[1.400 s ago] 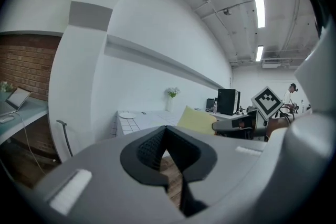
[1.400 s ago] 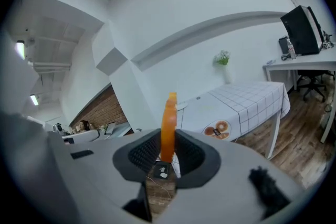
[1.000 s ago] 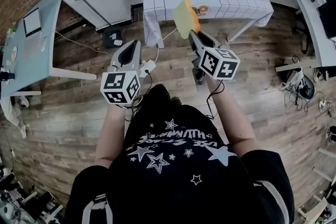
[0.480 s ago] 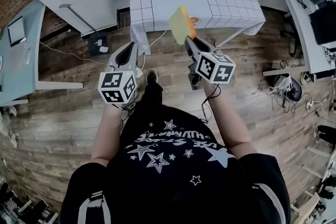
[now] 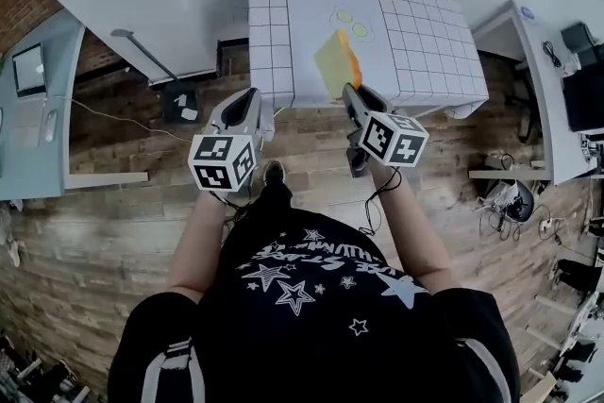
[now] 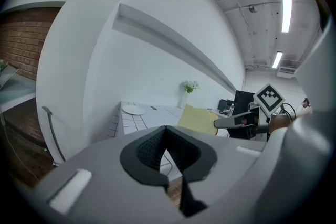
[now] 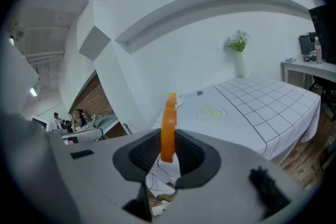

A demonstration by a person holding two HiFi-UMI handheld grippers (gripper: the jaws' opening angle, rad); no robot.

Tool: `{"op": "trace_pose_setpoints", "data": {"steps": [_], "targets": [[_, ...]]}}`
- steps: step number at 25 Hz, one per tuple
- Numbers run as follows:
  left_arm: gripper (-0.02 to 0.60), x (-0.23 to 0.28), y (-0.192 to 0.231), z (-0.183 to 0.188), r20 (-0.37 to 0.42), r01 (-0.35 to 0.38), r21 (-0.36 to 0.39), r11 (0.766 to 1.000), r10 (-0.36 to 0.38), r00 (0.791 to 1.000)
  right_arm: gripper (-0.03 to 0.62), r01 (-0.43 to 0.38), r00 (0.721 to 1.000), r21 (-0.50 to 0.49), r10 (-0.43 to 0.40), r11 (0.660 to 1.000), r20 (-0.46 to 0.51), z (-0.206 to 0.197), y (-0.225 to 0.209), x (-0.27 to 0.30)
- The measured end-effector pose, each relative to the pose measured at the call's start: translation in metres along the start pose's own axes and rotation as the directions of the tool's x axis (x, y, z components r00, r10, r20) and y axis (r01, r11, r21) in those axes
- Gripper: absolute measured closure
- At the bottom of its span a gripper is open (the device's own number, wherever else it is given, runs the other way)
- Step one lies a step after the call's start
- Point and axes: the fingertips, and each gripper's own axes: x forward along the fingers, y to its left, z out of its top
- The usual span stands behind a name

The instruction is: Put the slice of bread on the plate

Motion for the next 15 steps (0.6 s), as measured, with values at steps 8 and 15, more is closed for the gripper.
{"op": "trace_pose_setpoints", "data": {"steps": [8,15], "targets": [[0.574,0.045,0.048,0.027,-0.004,-0.017,0.001,1.000,0.017,1.000,0.507,-0.025,0.999,-0.057,0.023,0.998,-0.032,0.037,0.009,0.069],[0.574,0.072,0.092,0.045,-0.001,-0.036,-0.024,0.999,0.036,0.999,0.507,-0.032,0.999,-0.112,0.027,0.993,-0.044,0.064,0.017,0.123]]}}
